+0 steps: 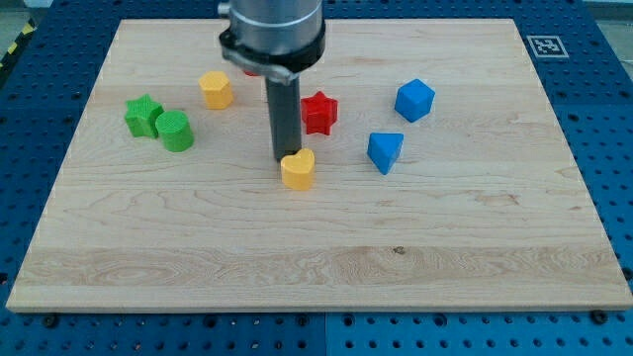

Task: Move the green blocks vertical to each other

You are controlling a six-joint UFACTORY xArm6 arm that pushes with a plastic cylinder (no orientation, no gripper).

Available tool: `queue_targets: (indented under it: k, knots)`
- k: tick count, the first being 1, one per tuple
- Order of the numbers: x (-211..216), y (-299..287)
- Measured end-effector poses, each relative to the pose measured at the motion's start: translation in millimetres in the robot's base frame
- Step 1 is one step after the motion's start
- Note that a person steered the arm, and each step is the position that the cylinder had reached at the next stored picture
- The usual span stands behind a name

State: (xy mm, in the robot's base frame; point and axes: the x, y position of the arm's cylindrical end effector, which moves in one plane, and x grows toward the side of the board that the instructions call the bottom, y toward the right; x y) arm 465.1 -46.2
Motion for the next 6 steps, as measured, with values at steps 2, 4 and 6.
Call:
queue_targets:
  k: [2, 4, 6]
  knots:
    - [19.4, -37.3]
    - [24.0, -176.9]
    - [-39.6, -234.5]
